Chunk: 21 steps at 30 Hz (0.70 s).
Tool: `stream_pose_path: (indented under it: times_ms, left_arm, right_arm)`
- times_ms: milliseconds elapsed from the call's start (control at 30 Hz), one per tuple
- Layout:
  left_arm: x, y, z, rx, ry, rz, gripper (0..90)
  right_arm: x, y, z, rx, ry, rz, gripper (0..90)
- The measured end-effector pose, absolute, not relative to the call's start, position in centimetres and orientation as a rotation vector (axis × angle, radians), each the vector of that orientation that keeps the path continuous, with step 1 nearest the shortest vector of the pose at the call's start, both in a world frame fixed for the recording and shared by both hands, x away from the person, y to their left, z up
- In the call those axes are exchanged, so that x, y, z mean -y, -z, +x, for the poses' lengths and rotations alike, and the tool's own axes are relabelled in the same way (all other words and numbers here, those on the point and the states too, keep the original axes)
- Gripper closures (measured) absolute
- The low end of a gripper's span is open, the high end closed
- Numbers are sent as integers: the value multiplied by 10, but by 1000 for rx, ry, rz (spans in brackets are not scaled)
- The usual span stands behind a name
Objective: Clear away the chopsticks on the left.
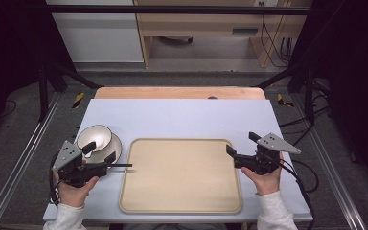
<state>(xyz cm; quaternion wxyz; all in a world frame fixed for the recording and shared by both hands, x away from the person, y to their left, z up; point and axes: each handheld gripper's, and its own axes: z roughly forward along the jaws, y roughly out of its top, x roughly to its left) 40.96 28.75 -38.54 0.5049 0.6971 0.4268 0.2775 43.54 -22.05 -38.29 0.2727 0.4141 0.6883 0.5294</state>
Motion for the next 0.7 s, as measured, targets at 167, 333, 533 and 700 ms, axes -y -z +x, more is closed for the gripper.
stream_pose_path:
  times_ms: [167, 333, 533, 700]
  left_arm:
    - [-293, 386, 406, -1035, -668, 1685, 170]
    - [-303, 389, 400, -1032, -665, 1701, 166]
    - [-313, 393, 393, -1028, -646, 1729, 157]
    - [-320, 398, 386, -1022, -643, 1783, 152]
  right_arm:
    - [222, 382, 433, -1841, -1421, 1119, 68]
    - [221, 382, 432, -1840, -1423, 1118, 67]
    - [220, 381, 430, -1851, -1423, 1117, 69]
    - [220, 376, 427, -1852, -1422, 1112, 72]
